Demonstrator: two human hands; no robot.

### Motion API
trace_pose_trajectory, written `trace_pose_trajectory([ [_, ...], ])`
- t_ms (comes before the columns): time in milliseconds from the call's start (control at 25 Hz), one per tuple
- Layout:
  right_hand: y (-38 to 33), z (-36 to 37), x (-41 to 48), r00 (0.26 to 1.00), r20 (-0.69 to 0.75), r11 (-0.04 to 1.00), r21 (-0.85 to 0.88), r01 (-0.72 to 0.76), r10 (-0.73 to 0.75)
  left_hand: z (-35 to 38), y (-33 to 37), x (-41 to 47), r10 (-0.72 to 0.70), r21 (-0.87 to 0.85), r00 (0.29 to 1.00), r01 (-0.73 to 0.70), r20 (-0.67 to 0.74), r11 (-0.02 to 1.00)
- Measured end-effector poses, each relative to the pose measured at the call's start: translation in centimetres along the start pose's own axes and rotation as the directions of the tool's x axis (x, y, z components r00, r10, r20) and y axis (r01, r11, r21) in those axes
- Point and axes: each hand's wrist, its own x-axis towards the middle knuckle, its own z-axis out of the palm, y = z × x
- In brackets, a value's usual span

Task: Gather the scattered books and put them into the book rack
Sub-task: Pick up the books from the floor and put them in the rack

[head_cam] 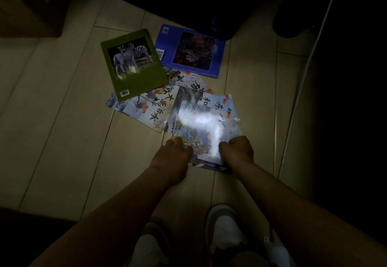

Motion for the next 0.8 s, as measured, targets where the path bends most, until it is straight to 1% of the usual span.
trace_pose_trajectory([
  [80,0.2,-0.2,-0.1,1.0,0.027,0.999,0.055,0.004,-0.005,-0.2,0.0,-0.1,0.002,0.003,1.0,-0.002,-0.006,1.0],
  [200,0.0,0.0,-0.5,0.995,0.045,0.993,0.09,0.083,-0.087,-0.7,0.1,-0.2,0.011,0.014,1.0,-0.011,-0.014,1.0],
  [280,-0.6,0.4,-0.9,0.986,0.057,0.977,0.158,0.144,-0.154,-1.2,-0.2,0.2,0.009,0.051,0.996,-0.004,-0.087,0.999],
  [360,-0.9,0.6,-1.1,0.968,0.097,0.949,0.245,0.2,-0.229,-1.8,-0.9,1.0,-0.026,0.066,0.977,0.04,-0.212,0.997],
  [440,-1.0,0.4,-1.1,0.933,0.192,0.934,0.252,0.252,-0.304,-2.7,-1.6,1.5,-0.103,-0.028,0.949,0.099,-0.299,0.995],
  [480,-0.8,0.2,-1.0,0.903,0.251,0.931,0.203,0.304,-0.35,-2.9,-1.9,1.7,-0.146,-0.109,0.939,0.117,-0.312,0.987],
  [560,-0.2,0.1,-0.9,0.826,0.357,0.897,0.096,0.432,-0.436,-2.8,-2.3,1.7,-0.188,-0.298,0.945,0.104,-0.269,0.949],
  [640,0.2,-0.1,-0.8,0.78,0.394,0.856,0.039,0.515,-0.487,-2.3,-2.5,1.4,-0.148,-0.513,0.968,0.024,-0.202,0.858],
  [680,0.3,-0.2,-0.8,0.77,0.398,0.847,0.032,0.531,-0.498,-2.0,-2.5,1.1,-0.119,-0.59,0.975,-0.016,-0.188,0.807],
  [720,0.3,-0.3,-0.8,0.773,0.389,0.845,0.026,0.535,-0.501,-1.8,-2.6,1.0,-0.102,-0.625,0.978,-0.036,-0.184,0.78],
  [760,0.4,-0.3,-0.7,0.792,0.369,0.859,0.037,0.511,-0.487,-1.7,-2.8,0.9,-0.105,-0.631,0.977,-0.036,-0.184,0.775],
  [800,0.5,-0.3,-0.4,0.833,0.326,0.888,0.049,0.457,-0.447,-1.6,-3.0,1.0,-0.126,-0.631,0.975,-0.017,-0.182,0.776],
])
